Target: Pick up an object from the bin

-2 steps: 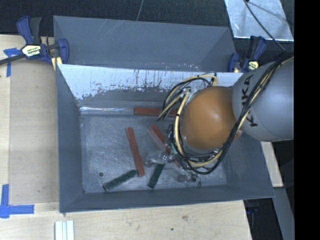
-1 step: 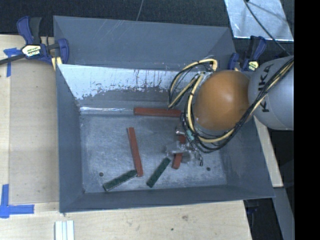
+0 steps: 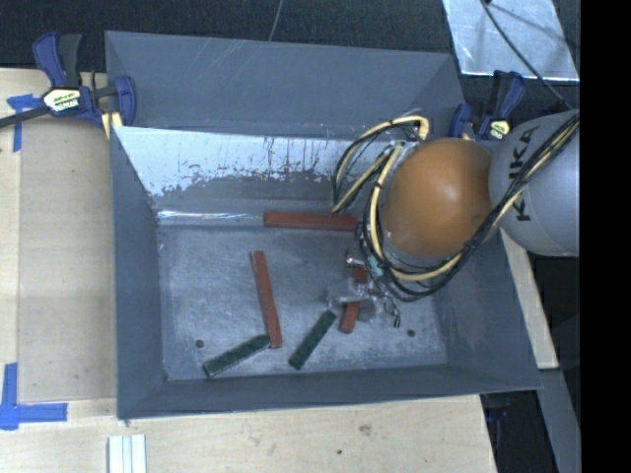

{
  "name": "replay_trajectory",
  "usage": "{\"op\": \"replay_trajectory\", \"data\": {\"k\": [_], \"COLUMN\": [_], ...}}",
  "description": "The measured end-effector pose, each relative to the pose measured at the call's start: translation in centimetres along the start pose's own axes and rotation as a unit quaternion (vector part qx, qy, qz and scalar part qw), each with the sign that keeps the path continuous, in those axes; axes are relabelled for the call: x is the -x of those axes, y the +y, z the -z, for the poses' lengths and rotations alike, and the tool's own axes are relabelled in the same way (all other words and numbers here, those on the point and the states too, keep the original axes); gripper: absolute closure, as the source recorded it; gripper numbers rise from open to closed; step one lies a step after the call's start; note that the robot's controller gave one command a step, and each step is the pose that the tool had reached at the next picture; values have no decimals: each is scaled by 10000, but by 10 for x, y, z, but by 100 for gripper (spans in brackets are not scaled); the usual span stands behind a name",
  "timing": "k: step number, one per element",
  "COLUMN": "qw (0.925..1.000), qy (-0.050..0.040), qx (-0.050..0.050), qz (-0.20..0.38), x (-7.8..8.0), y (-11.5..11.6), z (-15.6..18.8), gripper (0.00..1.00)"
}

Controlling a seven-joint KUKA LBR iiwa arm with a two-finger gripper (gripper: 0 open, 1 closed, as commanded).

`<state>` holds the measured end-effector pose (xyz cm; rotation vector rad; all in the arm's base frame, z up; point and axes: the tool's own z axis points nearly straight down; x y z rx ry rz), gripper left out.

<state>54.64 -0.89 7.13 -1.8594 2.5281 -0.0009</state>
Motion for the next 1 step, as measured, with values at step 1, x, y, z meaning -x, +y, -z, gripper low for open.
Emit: {"op": "replay_trajectory", "data": {"k": [1], "qw": [9976], "qy": [1], "qx": [3], "qz": [-691], "x": [-18], "y": [-11], "z": [132], "gripper": [100]}}
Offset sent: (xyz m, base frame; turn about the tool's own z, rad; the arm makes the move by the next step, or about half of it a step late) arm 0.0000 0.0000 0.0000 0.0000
